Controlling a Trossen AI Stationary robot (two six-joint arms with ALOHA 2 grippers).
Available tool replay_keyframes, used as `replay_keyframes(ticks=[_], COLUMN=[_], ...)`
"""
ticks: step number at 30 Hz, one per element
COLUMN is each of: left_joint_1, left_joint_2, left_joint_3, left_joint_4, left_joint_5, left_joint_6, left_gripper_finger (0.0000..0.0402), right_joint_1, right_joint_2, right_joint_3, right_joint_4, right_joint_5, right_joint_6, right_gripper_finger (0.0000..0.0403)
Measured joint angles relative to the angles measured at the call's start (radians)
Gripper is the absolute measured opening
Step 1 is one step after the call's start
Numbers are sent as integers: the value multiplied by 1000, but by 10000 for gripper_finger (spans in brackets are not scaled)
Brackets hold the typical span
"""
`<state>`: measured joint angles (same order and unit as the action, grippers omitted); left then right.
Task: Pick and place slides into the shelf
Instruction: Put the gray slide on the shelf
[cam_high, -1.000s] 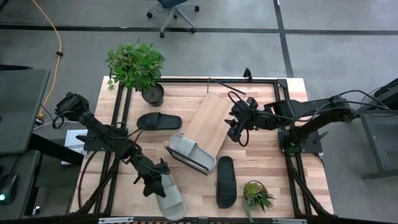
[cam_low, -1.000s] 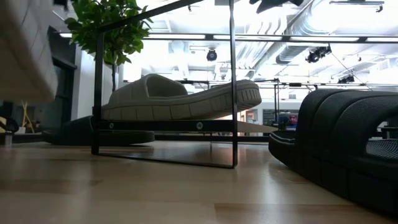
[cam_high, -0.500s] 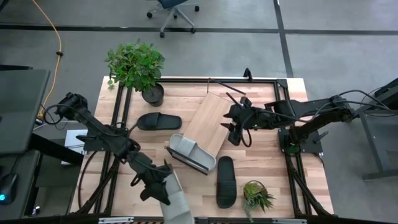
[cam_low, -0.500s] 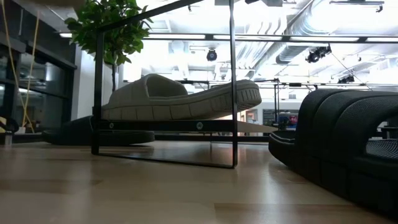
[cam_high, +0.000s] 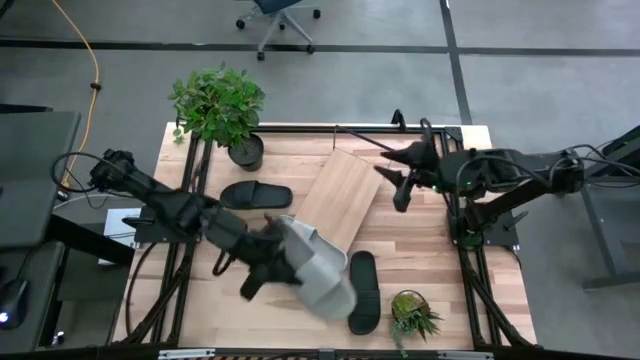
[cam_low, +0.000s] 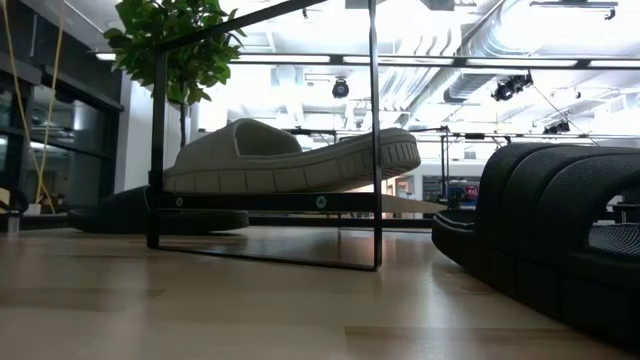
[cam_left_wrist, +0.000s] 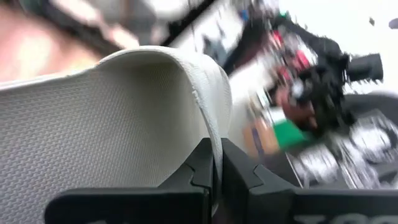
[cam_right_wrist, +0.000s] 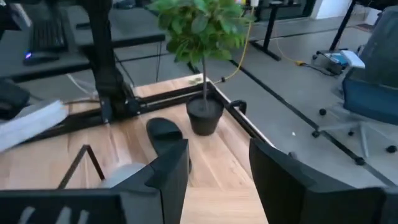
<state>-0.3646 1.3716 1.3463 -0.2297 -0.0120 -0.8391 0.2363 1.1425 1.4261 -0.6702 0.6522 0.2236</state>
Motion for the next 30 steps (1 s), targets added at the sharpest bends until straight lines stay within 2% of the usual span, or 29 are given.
replay_keyframes(ticks=[3,8,13,20,24,27,30], left_joint_1=[48,128,209,329,407,452,488], left_joint_2=[0,0,0,3,16,36,66], left_joint_3=[65,155,205,206,205,205,205], left_joint_4=[3,2,19,240,382,512,630], left_joint_5=[-88,-228,-357,-419,-422,-390,-333], left_joint_6=[73,174,244,307,313,310,307], left_gripper_finger=[3,2,4,2,7,9,5], right_joint_1=[14,42,44,72,81,79,72], right_joint_2=[-20,-40,-25,-4,-3,7,39], right_joint_3=[0,0,0,-2,-2,-2,-2], right_joint_4=[-4,8,19,75,117,211,382], right_joint_5=[75,263,298,484,513,460,379], right_joint_6=[4,0,5,-24,-42,-105,-249], right_gripper_finger=[160,160,160,160,160,160,160])
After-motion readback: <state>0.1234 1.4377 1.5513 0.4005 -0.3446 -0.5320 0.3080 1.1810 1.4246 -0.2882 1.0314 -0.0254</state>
